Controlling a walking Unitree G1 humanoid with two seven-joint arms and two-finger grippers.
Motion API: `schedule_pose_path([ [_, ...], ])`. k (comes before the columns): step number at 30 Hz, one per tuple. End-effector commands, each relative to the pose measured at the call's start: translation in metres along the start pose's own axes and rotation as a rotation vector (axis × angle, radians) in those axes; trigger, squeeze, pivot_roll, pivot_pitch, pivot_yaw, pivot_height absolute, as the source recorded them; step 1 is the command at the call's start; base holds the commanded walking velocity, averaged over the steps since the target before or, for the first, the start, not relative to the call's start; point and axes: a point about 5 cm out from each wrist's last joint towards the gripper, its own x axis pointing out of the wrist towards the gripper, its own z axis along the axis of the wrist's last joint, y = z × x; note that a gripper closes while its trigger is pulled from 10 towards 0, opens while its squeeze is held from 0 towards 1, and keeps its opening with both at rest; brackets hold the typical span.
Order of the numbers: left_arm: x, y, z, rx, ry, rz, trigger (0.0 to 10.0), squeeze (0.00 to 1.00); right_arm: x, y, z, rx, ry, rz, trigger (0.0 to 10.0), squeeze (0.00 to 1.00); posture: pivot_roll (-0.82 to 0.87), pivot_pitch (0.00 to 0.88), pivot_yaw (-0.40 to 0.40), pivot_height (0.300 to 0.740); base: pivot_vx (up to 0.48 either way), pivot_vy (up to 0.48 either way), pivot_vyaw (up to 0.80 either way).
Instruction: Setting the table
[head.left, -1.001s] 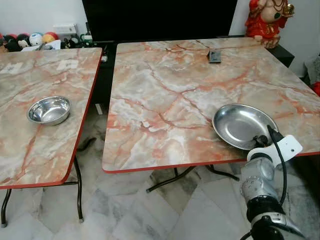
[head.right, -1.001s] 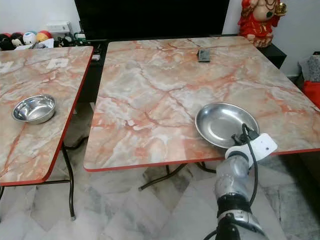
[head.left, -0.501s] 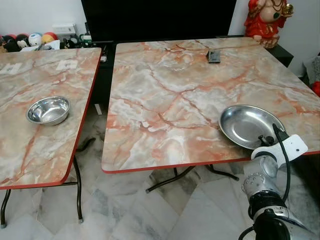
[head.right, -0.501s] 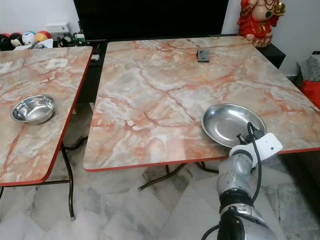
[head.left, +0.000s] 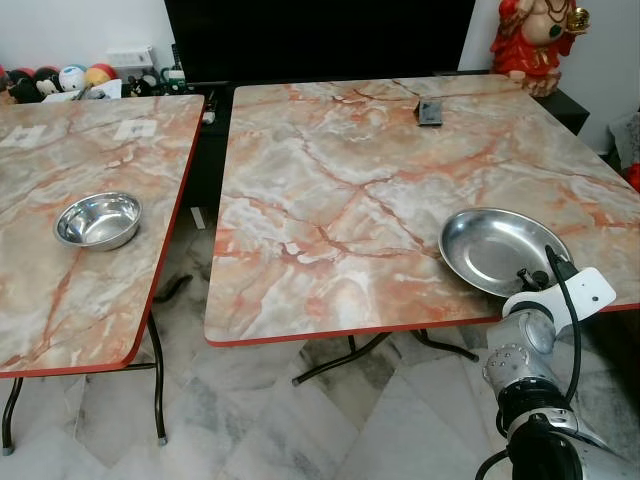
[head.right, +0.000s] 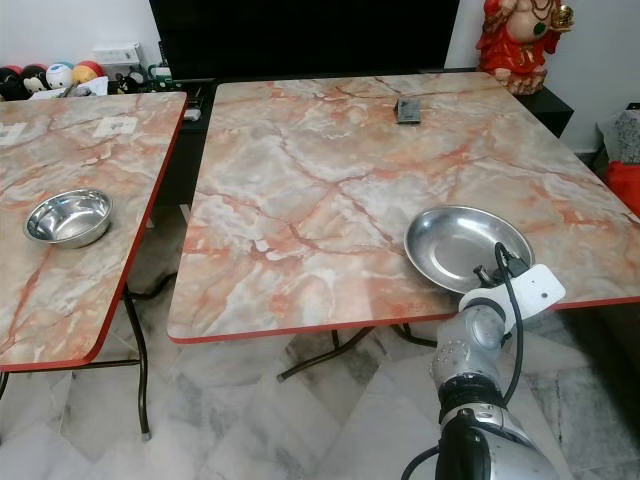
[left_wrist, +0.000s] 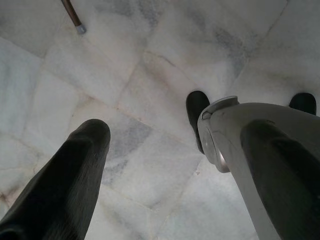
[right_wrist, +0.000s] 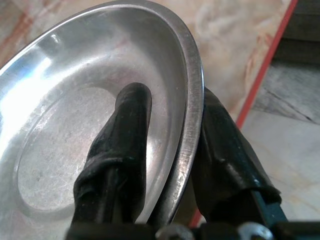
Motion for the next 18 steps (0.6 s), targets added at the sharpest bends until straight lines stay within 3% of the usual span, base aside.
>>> schedule_pose_path([
  [1, -0.0037, 0.0034, -0.0116, 0.002, 0.04, 0.005, 10.0, 0.0, 0.0006, 0.0014, -0.0009, -0.019, 0.015, -0.01, 10.0, 0.0, -0.01, 0.115, 0.005, 0.74, 0.0, 0.0, 0.0],
  [2, -0.0037, 0.0034, -0.0116, 0.002, 0.04, 0.005, 10.0, 0.0, 0.0006, 0.0014, -0.0009, -0.019, 0.015, -0.01, 10.0, 0.0, -0.01, 0.115, 0.005, 0.74, 0.0, 0.0, 0.0],
  [3, -0.0039, 0.0035, -0.0121, 0.002, 0.042, 0.005, 10.0, 0.0, 0.0005, 0.0002, -0.0026, -0.027, 0.024, -0.014, 10.0, 0.2, -0.01, 0.116, 0.004, 0.74, 0.0, 0.0, 0.0],
  [4, -0.0038, 0.0035, -0.012, 0.002, 0.043, 0.005, 10.0, 0.0, 0.0005, -0.0006, -0.0037, -0.031, 0.031, -0.015, 10.0, 1.0, -0.01, 0.116, 0.004, 0.74, 0.0, 0.0, 0.0],
  [8, -0.0039, 0.0037, -0.0121, 0.002, 0.043, 0.005, 10.0, 0.0, 0.0004, -0.0015, -0.0069, -0.044, 0.054, -0.016, 10.0, 1.0, 0.0, 0.117, 0.003, 0.74, 0.0, 0.0, 0.0],
  [9, -0.0039, 0.0038, -0.0122, 0.003, 0.043, 0.006, 10.0, 0.0, 0.0001, -0.0016, -0.0084, -0.051, 0.064, -0.015, 10.0, 0.76, 0.0, 0.117, 0.003, 0.74, 0.0, 0.0, 0.0],
  [11, -0.004, 0.004, -0.0122, 0.002, 0.043, 0.006, 10.0, 0.0, -0.0001, -0.0015, -0.0094, -0.055, 0.069, -0.014, 10.0, 0.76, 0.0, 0.118, 0.003, 0.74, 0.0, 0.0, 0.0],
  [12, -0.0041, 0.0041, -0.0125, 0.002, 0.043, 0.007, 10.0, 0.0, -0.0004, -0.0011, -0.0098, -0.055, 0.07, -0.012, 10.0, 0.0, 0.0, 0.118, 0.003, 0.74, 0.0, 0.0, 0.0],
  [13, -0.0042, 0.0042, -0.0127, 0.002, 0.043, 0.007, 10.0, 0.0, -0.0005, -0.0006, -0.0099, -0.055, 0.069, -0.009, 10.0, 0.0, 0.0, 0.118, 0.003, 0.74, 0.0, 0.0, 0.0],
  [14, -0.0044, 0.0042, -0.0132, 0.003, 0.044, 0.007, 10.0, 0.0, -0.0006, 0.001, -0.0095, -0.051, 0.065, 0.0, 10.0, 0.49, 0.0, 0.118, 0.004, 0.74, 0.0, 0.0, 0.0],
  [17, -0.0044, 0.004, -0.0133, 0.004, 0.044, 0.007, 10.0, 0.0, -0.0006, 0.0015, -0.0091, -0.052, 0.061, 0.001, 10.0, 0.49, 0.0, 0.118, 0.004, 0.74, 0.0, 0.0, 0.0],
  [18, -0.0044, 0.0039, -0.0133, 0.004, 0.044, 0.007, 10.0, 0.0, -0.0005, 0.0016, -0.0083, -0.047, 0.054, -0.002, 10.0, 0.44, 0.0, 0.118, 0.004, 0.74, 0.0, 0.0, 0.0],
])
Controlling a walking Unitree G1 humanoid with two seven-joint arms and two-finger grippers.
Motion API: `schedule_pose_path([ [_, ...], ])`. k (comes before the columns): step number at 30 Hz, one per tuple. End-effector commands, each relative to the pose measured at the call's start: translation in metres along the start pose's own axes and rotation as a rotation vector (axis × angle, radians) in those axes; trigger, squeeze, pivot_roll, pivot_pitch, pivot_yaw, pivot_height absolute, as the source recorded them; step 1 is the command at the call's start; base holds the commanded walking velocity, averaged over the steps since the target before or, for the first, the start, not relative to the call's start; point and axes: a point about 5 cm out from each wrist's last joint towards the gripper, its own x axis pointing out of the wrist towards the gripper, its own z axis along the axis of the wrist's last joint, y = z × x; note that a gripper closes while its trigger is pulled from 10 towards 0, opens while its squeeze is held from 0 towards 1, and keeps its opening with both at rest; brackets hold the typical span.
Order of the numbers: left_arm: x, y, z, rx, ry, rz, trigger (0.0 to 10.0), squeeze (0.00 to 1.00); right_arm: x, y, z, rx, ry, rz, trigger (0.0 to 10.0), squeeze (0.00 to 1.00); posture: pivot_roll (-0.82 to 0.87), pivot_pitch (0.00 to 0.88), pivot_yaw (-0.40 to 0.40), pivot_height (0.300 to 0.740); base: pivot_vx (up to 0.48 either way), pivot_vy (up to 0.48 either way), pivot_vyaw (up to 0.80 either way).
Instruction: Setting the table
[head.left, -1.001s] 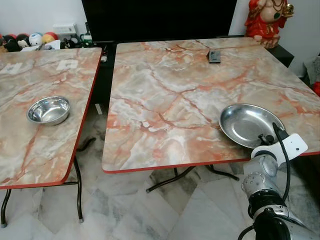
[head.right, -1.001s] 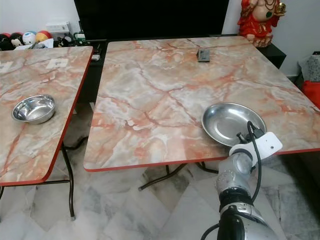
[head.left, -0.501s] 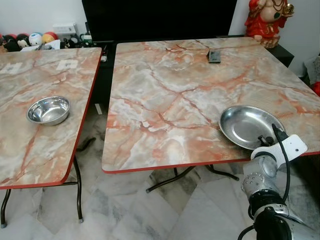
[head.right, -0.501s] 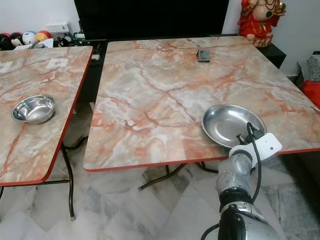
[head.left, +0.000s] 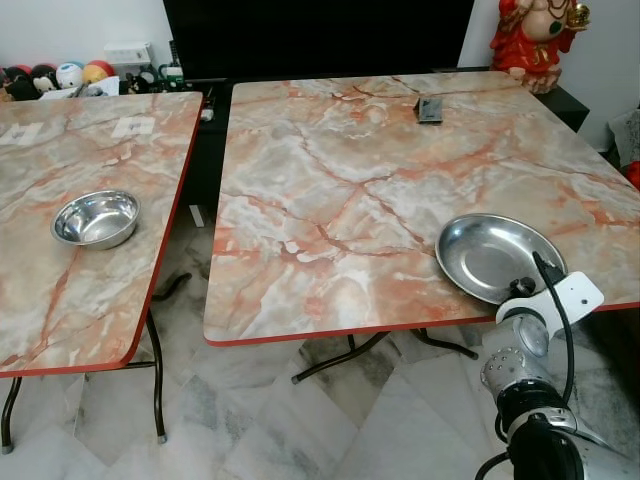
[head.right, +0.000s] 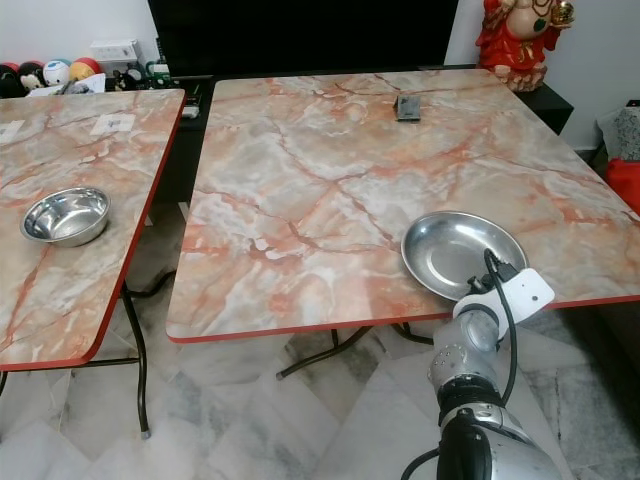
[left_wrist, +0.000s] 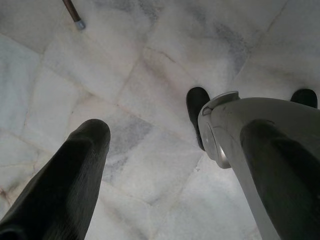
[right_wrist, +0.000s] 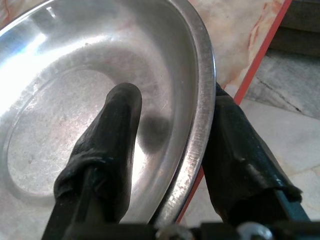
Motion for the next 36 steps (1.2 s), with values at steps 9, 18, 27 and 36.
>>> schedule_pose_path([
  [9, -0.003, 0.001, -0.011, 0.013, 0.043, 0.002, 10.0, 0.0, 0.0, 0.002, 0.001, -0.021, -0.016, 0.019, 10.0, 0.23, -0.01, 0.118, 0.003, 0.74, 0.0, 0.0, 0.0],
  [18, -0.003, -0.002, -0.012, 0.029, 0.044, -0.012, 10.0, 0.0, 0.0, -0.007, 0.0, -0.03, -0.024, -0.004, 10.0, 0.0, -0.01, 0.122, 0.002, 0.74, 0.0, 0.0, 0.0],
  [27, -0.004, -0.003, -0.014, 0.032, 0.045, -0.014, 10.0, 0.0, -0.001, -0.009, 0.004, -0.043, -0.072, -0.009, 10.0, 0.0, -0.02, 0.126, 0.002, 0.74, 0.0, 0.0, 0.0],
  [36, -0.004, -0.003, -0.013, 0.032, 0.042, -0.011, 10.0, 0.0, -0.002, -0.008, 0.016, -0.027, -0.175, 0.022, 10.0, 0.0, -0.02, 0.112, 0.0, 0.74, 0.0, 0.0, 0.0],
])
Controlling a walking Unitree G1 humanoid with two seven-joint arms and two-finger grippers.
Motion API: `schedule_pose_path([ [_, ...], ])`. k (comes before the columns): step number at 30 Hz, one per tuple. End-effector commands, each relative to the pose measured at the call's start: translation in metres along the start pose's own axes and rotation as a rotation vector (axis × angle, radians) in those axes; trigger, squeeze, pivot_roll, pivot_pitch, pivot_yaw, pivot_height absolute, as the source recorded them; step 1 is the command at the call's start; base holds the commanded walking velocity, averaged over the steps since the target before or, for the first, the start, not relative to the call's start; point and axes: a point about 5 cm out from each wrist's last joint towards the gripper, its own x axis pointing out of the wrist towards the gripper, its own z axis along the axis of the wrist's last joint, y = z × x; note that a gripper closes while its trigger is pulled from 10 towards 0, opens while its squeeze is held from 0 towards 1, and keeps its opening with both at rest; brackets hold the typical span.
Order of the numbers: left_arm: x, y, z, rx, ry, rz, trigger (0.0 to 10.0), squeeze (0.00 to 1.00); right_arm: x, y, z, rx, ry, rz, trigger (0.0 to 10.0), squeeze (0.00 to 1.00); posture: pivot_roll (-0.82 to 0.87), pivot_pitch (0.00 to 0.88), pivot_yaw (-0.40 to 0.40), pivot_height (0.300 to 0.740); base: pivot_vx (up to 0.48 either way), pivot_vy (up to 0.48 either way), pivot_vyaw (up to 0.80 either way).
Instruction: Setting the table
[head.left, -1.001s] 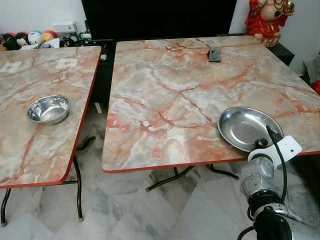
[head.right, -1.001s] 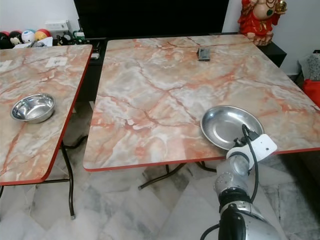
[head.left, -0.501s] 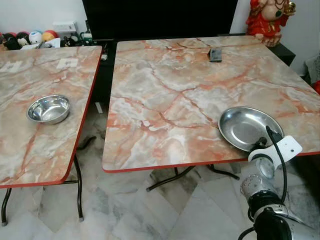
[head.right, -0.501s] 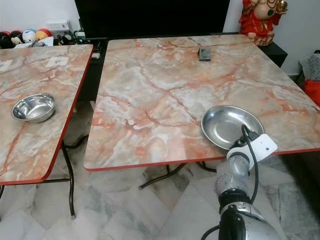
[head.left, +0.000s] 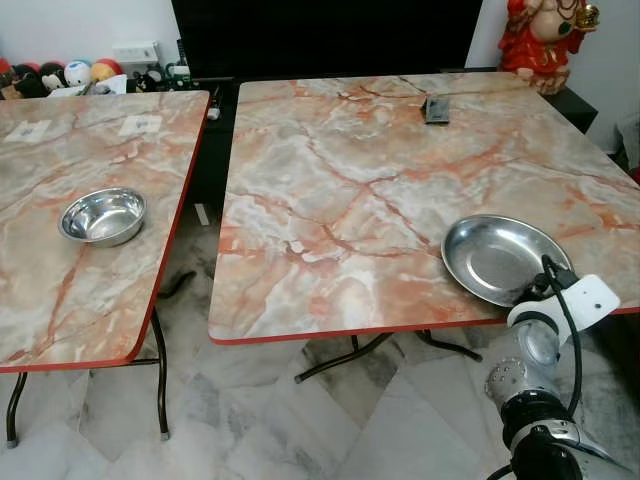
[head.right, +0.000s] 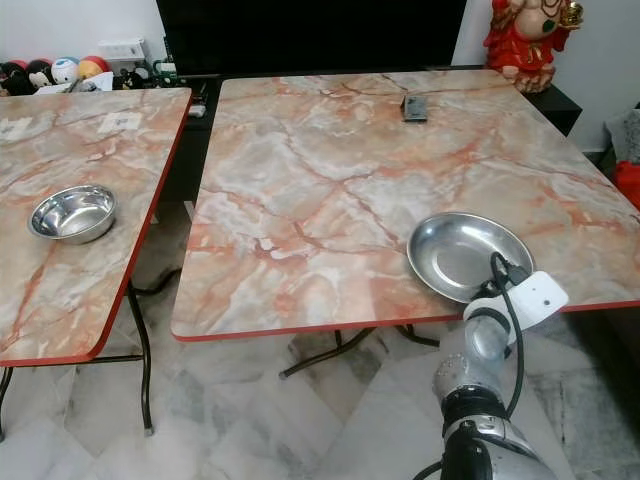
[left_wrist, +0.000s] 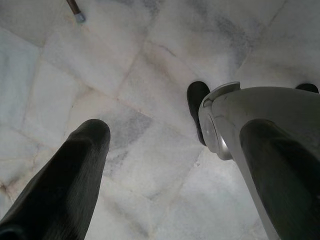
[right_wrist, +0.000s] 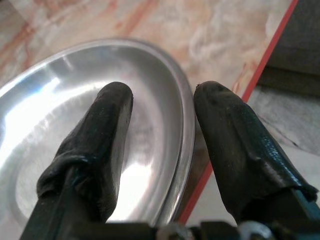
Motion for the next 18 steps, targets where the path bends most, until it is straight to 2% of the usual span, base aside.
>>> schedule_pose_path([
  [1, -0.002, -0.001, -0.008, 0.023, 0.029, -0.009, 10.0, 0.0, -0.001, -0.001, 0.001, 0.001, -0.012, 0.004, 10.0, 0.0, -0.02, 0.112, 0.0, 0.74, 0.0, 0.0, 0.0],
  [7, -0.002, -0.002, -0.008, 0.023, 0.028, -0.009, 10.0, 0.0, -0.004, -0.003, -0.001, 0.017, -0.025, 0.015, 10.0, 0.0, -0.02, 0.101, 0.0, 0.74, 0.0, 0.0, 0.0],
  [12, -0.002, -0.002, -0.008, 0.021, 0.025, -0.003, 10.0, 0.0, -0.011, -0.002, 0.001, -0.059, -0.099, 0.12, 10.0, 0.0, -0.01, 0.091, -0.004, 0.74, 0.0, 0.0, 0.0],
  [18, -0.002, 0.001, -0.008, 0.026, 0.025, 0.005, 10.0, 0.0, -0.023, 0.003, 0.029, -0.143, -0.286, 0.277, 10.0, 0.0, -0.02, 0.071, 0.004, 0.74, 0.0, 0.0, 0.0],
])
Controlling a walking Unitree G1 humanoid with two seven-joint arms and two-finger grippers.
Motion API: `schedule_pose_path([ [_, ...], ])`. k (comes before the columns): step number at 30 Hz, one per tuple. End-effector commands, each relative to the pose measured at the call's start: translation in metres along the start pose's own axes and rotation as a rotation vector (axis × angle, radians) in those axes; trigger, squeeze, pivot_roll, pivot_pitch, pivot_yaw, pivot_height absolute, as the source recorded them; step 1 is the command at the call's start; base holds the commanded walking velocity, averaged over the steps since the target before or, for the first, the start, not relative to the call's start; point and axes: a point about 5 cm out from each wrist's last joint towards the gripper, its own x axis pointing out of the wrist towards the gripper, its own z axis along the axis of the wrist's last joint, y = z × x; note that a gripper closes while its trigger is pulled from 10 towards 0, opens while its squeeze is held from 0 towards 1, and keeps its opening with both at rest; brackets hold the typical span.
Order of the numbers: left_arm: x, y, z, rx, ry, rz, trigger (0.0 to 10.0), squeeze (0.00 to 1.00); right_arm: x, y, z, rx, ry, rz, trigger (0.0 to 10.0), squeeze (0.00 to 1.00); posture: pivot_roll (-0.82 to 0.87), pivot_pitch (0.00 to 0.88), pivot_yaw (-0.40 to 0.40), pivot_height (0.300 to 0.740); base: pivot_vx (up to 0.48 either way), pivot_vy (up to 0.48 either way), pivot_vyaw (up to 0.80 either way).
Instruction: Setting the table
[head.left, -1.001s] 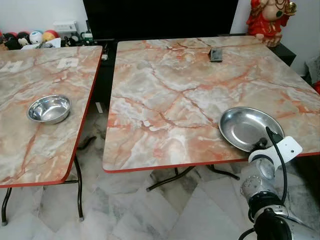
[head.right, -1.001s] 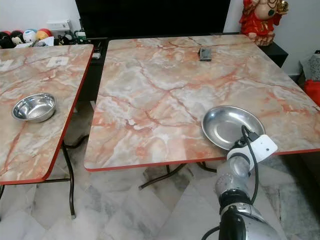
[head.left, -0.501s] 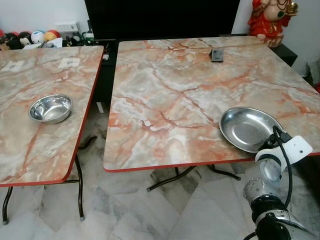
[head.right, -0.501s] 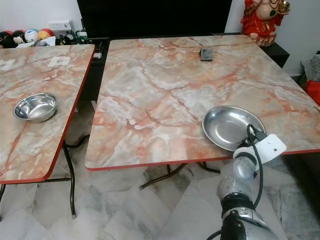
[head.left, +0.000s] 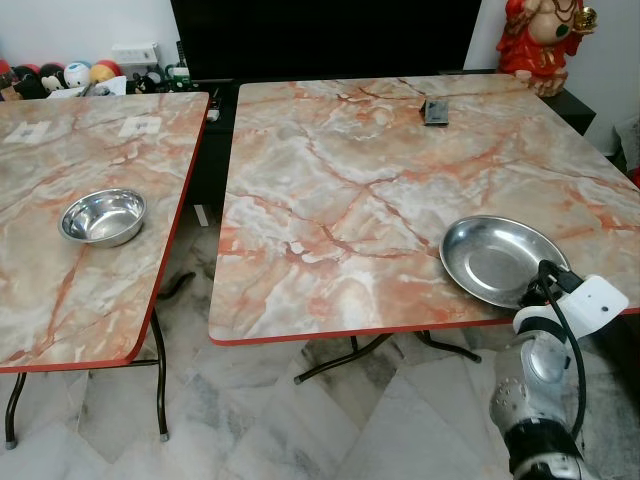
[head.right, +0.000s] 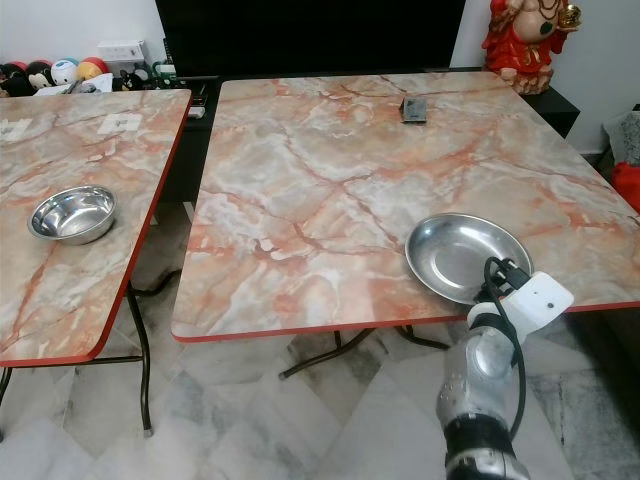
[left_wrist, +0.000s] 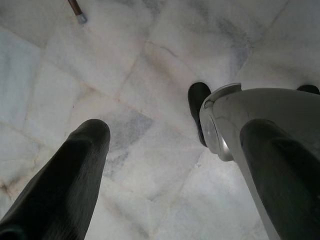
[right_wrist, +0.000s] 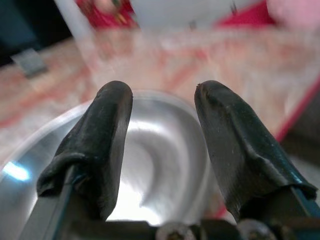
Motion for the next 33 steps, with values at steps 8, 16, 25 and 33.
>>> schedule_pose_path([
  [8, -0.001, 0.002, -0.004, 0.028, 0.018, 0.0, 10.0, 0.0, -0.01, 0.0, 0.023, -0.079, -0.113, 0.094, 10.0, 0.0, -0.03, 0.04, 0.003, 0.74, 0.0, 0.0, 0.0],
  [16, 0.0, 0.0, -0.002, 0.026, 0.015, -0.006, 10.0, 0.0, -0.052, -0.018, -0.025, -0.114, 0.128, 0.154, 10.0, 0.0, -0.02, 0.013, -0.007, 0.74, 0.0, 0.0, 0.0],
  [25, -0.001, 0.002, -0.005, 0.023, 0.022, 0.005, 10.0, 0.0, -0.08, -0.074, -0.028, -0.319, 0.178, -0.069, 10.0, 0.0, -0.03, 0.006, -0.012, 0.74, 0.0, 0.0, 0.0],
  [33, -0.002, 0.002, -0.005, 0.0, 0.018, 0.022, 10.0, 0.0, -0.107, -0.091, -0.061, -0.357, 0.361, -0.093, 10.0, 0.0, -0.02, 0.025, -0.027, 0.74, 0.0, 0.0, 0.0],
])
